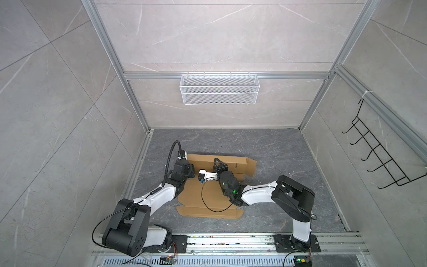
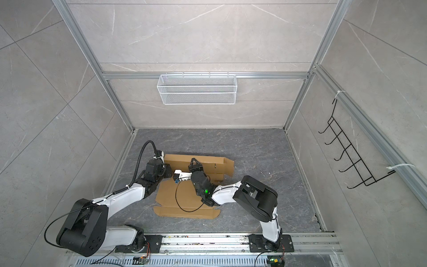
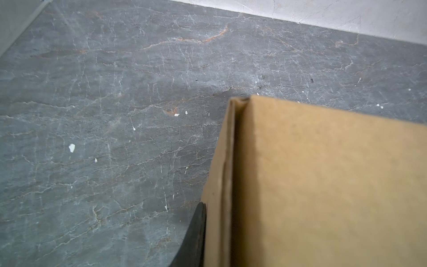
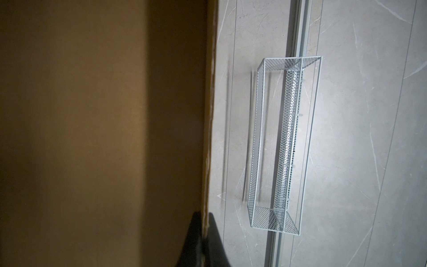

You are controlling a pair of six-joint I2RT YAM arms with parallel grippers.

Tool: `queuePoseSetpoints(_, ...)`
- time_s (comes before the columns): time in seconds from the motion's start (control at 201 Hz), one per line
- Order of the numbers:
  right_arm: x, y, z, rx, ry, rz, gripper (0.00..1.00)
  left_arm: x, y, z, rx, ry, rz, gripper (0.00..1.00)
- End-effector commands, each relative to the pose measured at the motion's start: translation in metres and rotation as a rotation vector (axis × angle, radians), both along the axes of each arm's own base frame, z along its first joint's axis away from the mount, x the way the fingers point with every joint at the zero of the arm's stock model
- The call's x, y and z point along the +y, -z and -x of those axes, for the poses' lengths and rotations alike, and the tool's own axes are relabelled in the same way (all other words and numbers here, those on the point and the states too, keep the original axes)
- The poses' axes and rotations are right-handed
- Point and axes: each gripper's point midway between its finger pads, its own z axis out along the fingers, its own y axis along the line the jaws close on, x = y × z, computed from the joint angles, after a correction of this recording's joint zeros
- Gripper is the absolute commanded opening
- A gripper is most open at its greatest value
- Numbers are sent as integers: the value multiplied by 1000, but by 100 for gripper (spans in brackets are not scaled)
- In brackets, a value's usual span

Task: Fold the paper box

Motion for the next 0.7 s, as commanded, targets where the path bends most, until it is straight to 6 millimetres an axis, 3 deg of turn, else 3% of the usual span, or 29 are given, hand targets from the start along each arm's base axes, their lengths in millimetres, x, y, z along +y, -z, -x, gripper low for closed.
queuePoseSetpoints(0.0, 2, 0, 8, 32, -17, -9, 0, -6, -7, -7, -41, 32, 10, 12)
queuePoseSetpoints(0.149, 5, -11, 8, 48, -21, -60, 4, -14, -17, -6, -86, 101, 2, 11)
queuePoseSetpoints(0.353, 2, -22, 12, 153, -32, -157, 36, -18, -17, -7, -96, 129, -5, 9)
queuePoseSetpoints(0.692, -14, -14, 26, 415, -38, -284, 54, -20, -12, -9, -104, 147, -17, 7)
